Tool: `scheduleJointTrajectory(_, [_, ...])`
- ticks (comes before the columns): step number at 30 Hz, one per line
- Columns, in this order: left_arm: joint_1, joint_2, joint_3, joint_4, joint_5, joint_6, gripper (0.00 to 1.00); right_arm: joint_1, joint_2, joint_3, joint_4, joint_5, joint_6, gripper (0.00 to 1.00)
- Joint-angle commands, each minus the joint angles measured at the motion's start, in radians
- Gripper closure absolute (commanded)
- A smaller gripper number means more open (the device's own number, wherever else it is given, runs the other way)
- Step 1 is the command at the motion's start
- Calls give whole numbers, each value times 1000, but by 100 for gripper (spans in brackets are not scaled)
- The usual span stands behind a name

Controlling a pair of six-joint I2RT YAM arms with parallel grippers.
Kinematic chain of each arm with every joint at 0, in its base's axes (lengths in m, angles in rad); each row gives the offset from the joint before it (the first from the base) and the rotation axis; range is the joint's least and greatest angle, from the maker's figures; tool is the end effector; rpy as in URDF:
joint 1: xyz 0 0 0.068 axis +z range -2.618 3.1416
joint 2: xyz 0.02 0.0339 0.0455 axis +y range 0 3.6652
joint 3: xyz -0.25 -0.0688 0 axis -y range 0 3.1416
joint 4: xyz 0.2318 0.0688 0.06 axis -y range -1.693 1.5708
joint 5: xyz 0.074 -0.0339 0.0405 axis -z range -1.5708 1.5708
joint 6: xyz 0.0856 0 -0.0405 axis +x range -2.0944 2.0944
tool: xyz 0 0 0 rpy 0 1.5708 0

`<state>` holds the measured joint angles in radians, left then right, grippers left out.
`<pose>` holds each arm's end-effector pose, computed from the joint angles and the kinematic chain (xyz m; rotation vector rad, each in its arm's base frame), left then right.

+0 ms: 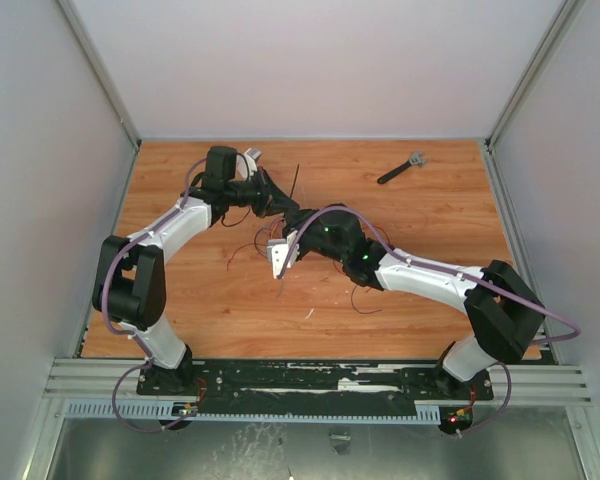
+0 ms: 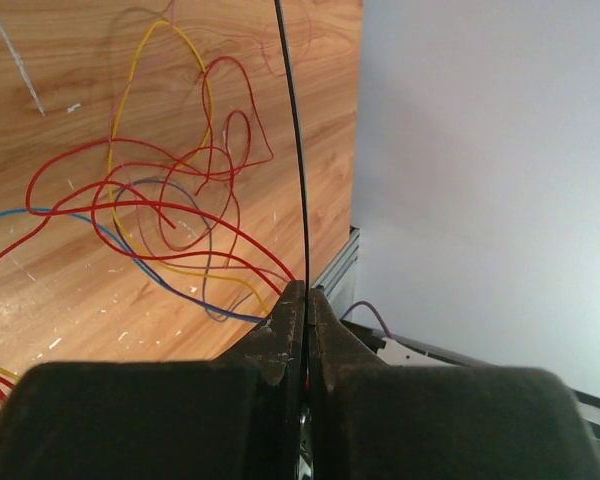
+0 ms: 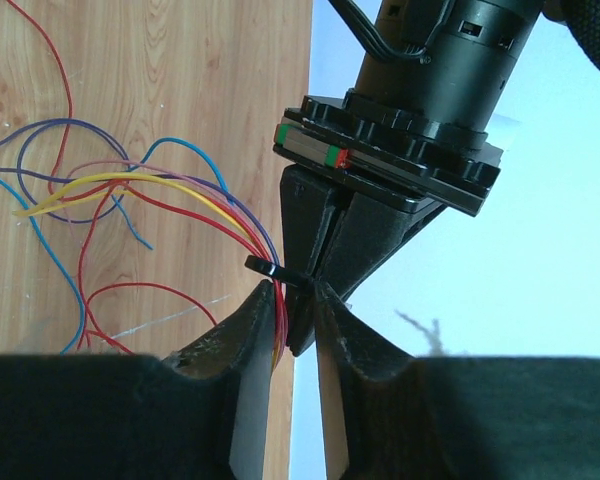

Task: Zip-tie the wires
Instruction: Tie the cable at the center of the board.

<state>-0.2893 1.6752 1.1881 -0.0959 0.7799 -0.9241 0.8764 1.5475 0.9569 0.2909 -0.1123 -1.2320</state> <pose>0.3581 -0.1694 0.2324 -0.2358 2.3590 -1.4921 0.2435 0.3074 0.2372 -1.6637 0.8559 -0.1405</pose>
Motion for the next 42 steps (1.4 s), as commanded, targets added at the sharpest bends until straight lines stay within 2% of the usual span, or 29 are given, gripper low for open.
scheduleJointTrajectory(1, [-5,-31,34,-21,5,35,100,-4,-22,-15,56,16,9,75])
scheduleJointTrajectory(9, [-5,-37,42,-21,-17,57,100,-6,-44,-62,76,12,51,61])
scheduleJointTrajectory(20, [-5,-39,28,-6,-24,70,100,-13,-113,-132,156,-92,210,31])
scheduleJointTrajectory(28, [-5,-54,25,-17,-51,87,100,-18,-189,-199,203,-172,336,17])
scheduleJointTrajectory(36, [-5,-64,12,-17,-66,95,100,-51,-240,-242,225,-274,451,11])
scheduleJointTrajectory(42, [-5,-68,17,-17,-74,107,100,-78,-274,-264,244,-356,529,9])
